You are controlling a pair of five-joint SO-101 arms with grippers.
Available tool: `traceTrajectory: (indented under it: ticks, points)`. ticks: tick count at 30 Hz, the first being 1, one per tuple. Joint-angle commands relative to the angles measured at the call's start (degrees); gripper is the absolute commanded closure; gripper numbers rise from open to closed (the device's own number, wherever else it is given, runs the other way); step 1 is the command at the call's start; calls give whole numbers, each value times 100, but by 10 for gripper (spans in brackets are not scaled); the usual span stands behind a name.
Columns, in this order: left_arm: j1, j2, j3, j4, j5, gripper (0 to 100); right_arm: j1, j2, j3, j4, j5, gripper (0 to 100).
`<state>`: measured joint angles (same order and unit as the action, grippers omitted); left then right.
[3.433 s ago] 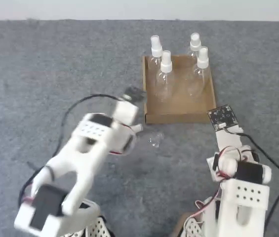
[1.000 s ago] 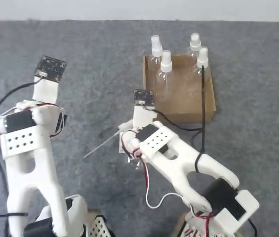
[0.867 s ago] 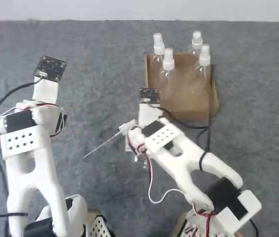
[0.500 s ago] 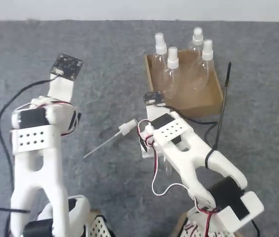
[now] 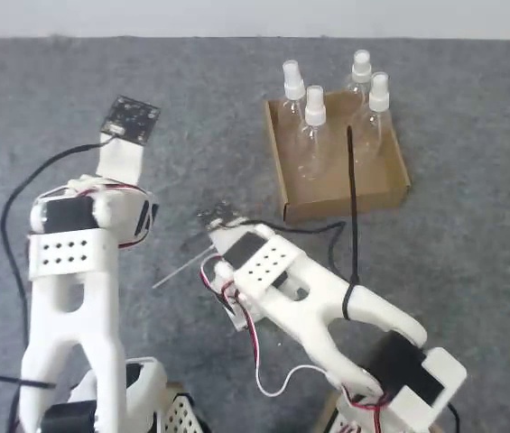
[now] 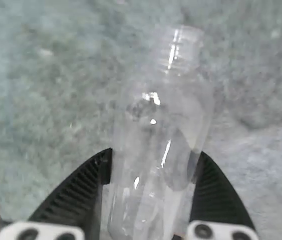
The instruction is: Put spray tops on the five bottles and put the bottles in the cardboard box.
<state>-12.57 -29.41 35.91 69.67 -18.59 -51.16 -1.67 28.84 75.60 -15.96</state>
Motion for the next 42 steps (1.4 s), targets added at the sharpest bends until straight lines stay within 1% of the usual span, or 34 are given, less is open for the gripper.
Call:
traceTrajectory:
  ticks: [1, 2, 3, 6, 8, 12, 14, 15, 17, 20, 22, 25, 27, 30, 33, 35, 37, 40, 42]
  points:
    - [-62, -237, -48, -88, 35, 852, 224, -145, -888, 804, 1697, 862]
    - [-62, -237, -48, -88, 44, 852, 382, -198, -985, 936, 2013, 862]
    - [-62, -237, -48, -88, 62, 852, 576, -286, -1090, 1059, 2092, 868]
    - [-62, -237, -48, -88, 62, 852, 1235, -752, -1336, 1341, 2004, 938]
    - [-53, -237, -48, -88, 70, 852, 1675, -1235, -1477, 1560, 2127, 991]
    - [-18, -237, -40, -88, 70, 852, 2501, -2396, -1741, 2299, 2919, 982]
    - [-18, -237, -40, -88, 53, 852, 3073, -2923, -1855, 2695, 3402, 982]
    - [-9, -229, -40, -88, 44, 852, 3486, -3169, -1837, 2747, 3692, 982]
    - [9, -229, -40, -97, 44, 852, 4532, -3521, -1714, 2712, 4369, 982]
    - [281, -229, 48, -114, 44, 852, 6088, -3495, -1565, 2651, 5521, 982]
    - [607, -229, 163, -132, 62, 852, 6976, -3319, -1398, 2308, 6022, 982]
    - [1187, -229, 259, -132, 114, 852, 7855, -2914, -985, 1402, 6497, 980]
    - [1574, -229, 251, -167, 369, 852, 8189, -2536, -677, 813, 6743, 980]
    - [1969, -167, 242, -457, 580, 851, 8541, -1877, -404, 136, 6971, 979]
    - [2207, 352, 110, -545, 589, 844, 8813, -1244, -360, -497, 7138, 978]
    - [2321, 897, -92, -545, 589, 814, 8936, -866, -360, -796, 7174, 977]
    - [2391, 1451, -382, -545, 554, 788, 8998, -541, -360, -954, 7200, 977]
    - [2453, 2171, -875, -624, 536, 787, 9007, -171, -352, -954, 7525, 977]
    - [2426, 2637, -1182, -756, 536, 787, 9007, -13, -352, -954, 7604, 977]
